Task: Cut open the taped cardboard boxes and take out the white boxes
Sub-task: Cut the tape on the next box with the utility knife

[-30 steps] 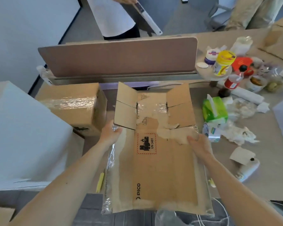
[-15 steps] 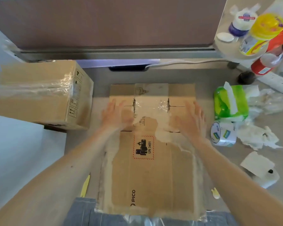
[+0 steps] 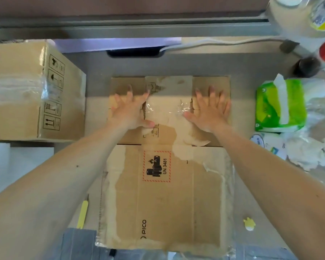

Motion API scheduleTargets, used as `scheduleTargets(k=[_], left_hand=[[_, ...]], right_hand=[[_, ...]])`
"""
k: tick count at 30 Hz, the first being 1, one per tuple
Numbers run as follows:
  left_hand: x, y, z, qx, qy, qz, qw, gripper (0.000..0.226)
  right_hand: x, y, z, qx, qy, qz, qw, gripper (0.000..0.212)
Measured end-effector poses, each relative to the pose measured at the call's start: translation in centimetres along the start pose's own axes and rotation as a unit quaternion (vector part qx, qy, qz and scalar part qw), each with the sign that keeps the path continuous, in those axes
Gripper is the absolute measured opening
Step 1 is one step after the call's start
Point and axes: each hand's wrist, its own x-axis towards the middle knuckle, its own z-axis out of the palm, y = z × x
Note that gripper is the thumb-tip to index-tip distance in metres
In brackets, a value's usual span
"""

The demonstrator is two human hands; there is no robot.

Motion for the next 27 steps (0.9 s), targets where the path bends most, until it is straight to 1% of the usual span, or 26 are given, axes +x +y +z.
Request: scheduleTargets(k=[2,4,5,7,9,10,12,13,15,17,23,27], left_hand=[[-0.4,0.0,-0.1,-0.010,0.011,-0.002,1.000,0.121],[-1.6,0.2,0.2,-0.040,0.032,-0.001,0.999,0.109],[-2.3,0.3,0.6,-0.057,0.054,0.004,0.997,0.104],[-4.6,0.5,1.9,-0.071,0.082,0.010,0.994,0.101],[-7.7,-0.1,3.9,-0.074,0.086,0.021,0.993,0.102],[-9.3,-0.6,5.0,-0.076,0.079,0.027,0.994,0.103],[-11.8,-1.6,7.1,-0.064,0.047,0.028,0.996,0.107],[-12.4,-2.1,8.0,-0.048,0.033,0.028,0.998,0.109],[-12.8,-2.7,9.6,-0.016,0.025,0.026,0.999,0.113],[-12.6,-2.7,10.1,-0.007,0.021,0.022,1.000,0.115],[-12.3,-2.4,10.3,-0.020,0.011,0.010,1.000,0.114],[-13.0,-1.8,9.6,-0.020,-0.006,-0.006,1.000,0.108]], right_hand=[[0.2,-0.1,-0.3,-0.001,-0.011,-0.005,1.000,0.093],[-0.6,-0.2,-1.3,0.030,-0.016,-0.009,0.999,0.091],[-1.1,-0.1,-1.8,0.057,0.005,-0.011,0.998,0.089],[-3.6,-0.2,-1.9,0.100,0.059,-0.007,0.993,0.084],[-7.5,0.0,0.0,0.091,0.102,-0.022,0.990,0.080],[-9.6,0.2,1.6,0.083,0.108,-0.035,0.990,0.078],[-13.2,0.8,4.7,0.067,0.085,-0.045,0.993,0.079],[-14.3,1.1,5.9,0.057,0.070,-0.035,0.995,0.081],[-14.8,1.6,7.7,0.032,0.042,-0.012,0.999,0.090],[-14.5,1.7,8.8,0.004,0.024,-0.007,1.000,0.097],[-13.7,1.9,8.8,0.003,-0.001,0.001,1.000,0.100],[-13.5,1.4,7.4,-0.008,-0.067,0.020,0.997,0.104]])
